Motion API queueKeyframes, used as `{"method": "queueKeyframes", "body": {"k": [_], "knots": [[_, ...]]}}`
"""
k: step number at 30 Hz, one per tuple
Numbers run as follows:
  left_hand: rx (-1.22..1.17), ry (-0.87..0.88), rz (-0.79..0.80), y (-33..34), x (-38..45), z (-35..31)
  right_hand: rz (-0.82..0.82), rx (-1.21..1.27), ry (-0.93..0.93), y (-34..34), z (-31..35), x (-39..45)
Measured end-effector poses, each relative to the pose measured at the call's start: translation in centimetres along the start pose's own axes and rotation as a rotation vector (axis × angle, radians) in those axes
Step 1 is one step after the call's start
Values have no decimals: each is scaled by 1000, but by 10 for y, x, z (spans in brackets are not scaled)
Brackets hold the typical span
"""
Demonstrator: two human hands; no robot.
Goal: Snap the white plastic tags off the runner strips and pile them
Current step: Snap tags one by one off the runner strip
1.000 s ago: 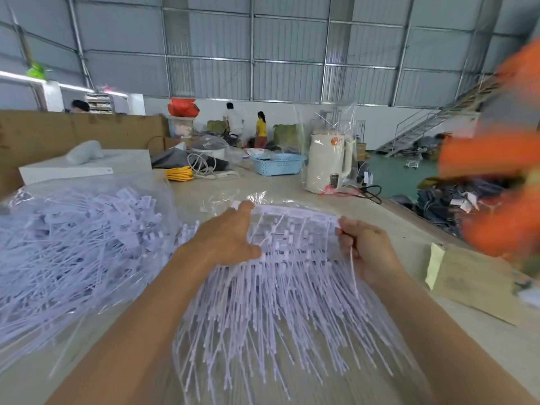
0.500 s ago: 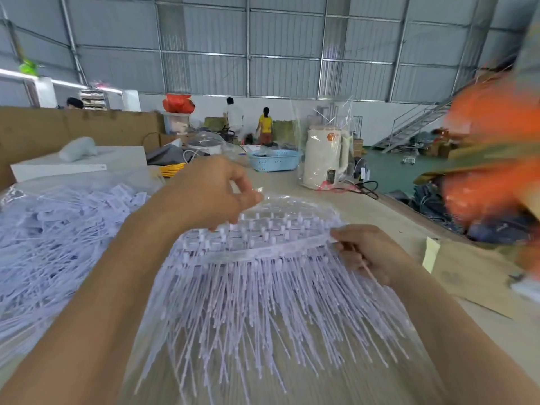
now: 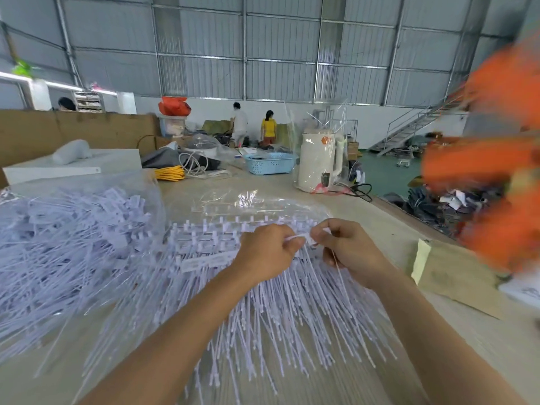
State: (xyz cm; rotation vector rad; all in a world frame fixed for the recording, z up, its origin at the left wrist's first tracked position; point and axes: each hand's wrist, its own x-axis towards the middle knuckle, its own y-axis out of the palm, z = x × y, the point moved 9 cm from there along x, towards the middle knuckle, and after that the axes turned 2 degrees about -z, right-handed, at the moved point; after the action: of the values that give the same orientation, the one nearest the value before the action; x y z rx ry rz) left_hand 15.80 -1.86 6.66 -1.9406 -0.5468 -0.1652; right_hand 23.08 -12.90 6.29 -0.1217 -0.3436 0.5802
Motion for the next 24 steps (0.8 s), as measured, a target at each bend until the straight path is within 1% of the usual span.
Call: {"method": "queueKeyframes", "body": {"k": [5, 9, 12, 16, 19, 24], "knots": [[-112, 29, 50, 0, 12, -8, 71, -28, -10, 0, -2, 0], [-162, 18, 36, 5, 14, -6, 153, -55, -15, 0, -3, -1], [-182, -13, 35, 12, 13, -2, 178, -139, -41, 1, -3, -1], [-181, -61, 28, 12, 14, 3, 161, -221, -71, 3, -5, 0], [-148, -78, 26, 8, 11, -2, 114, -206, -142, 1, 0, 2], [-159, -84, 27, 8, 9, -4, 88, -190, -184, 1, 0, 6]]}}
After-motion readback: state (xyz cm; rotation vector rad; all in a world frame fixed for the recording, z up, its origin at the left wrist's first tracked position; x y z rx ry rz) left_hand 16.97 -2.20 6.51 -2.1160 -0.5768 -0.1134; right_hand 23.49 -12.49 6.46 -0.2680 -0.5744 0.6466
